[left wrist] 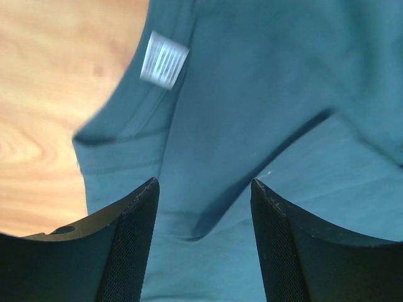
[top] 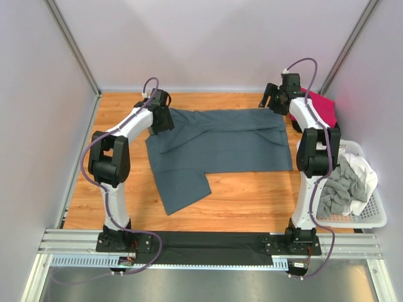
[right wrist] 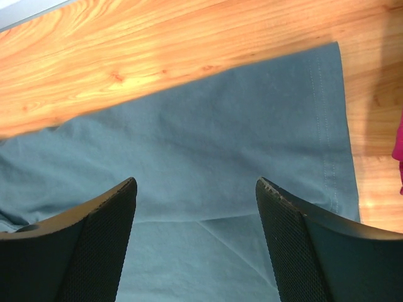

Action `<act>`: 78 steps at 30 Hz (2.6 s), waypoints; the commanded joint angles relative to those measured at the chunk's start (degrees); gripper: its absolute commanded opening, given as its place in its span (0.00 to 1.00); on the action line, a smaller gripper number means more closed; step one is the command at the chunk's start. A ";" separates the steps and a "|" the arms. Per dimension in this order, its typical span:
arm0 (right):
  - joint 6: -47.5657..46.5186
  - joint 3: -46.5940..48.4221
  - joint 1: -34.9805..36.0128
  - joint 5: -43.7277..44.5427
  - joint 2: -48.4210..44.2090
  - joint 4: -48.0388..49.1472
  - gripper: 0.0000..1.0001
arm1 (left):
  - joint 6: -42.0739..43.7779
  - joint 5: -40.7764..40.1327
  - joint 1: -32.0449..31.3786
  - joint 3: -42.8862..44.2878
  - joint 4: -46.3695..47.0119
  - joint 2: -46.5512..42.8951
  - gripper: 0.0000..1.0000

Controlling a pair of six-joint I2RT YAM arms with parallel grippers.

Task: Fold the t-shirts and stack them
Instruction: Fold the tshirt

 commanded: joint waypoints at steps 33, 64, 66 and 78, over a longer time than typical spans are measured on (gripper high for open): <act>-0.14 2.33 -0.32 0.06 -2.21 -2.63 0.77 | -18.54 -1.41 0.28 -20.79 6.48 -9.73 0.13; -0.13 2.42 -0.32 0.85 -0.90 -3.25 0.77 | -13.27 -3.43 -5.08 -14.46 -5.12 -17.29 0.00; -0.13 2.42 -0.32 1.02 -0.81 -3.42 0.77 | -13.01 -3.61 -5.26 -14.37 -5.74 -17.29 0.00; -0.22 2.33 -0.32 1.03 -0.46 -3.86 0.77 | -8.53 -3.70 -7.27 -12.18 -6.89 -16.50 0.00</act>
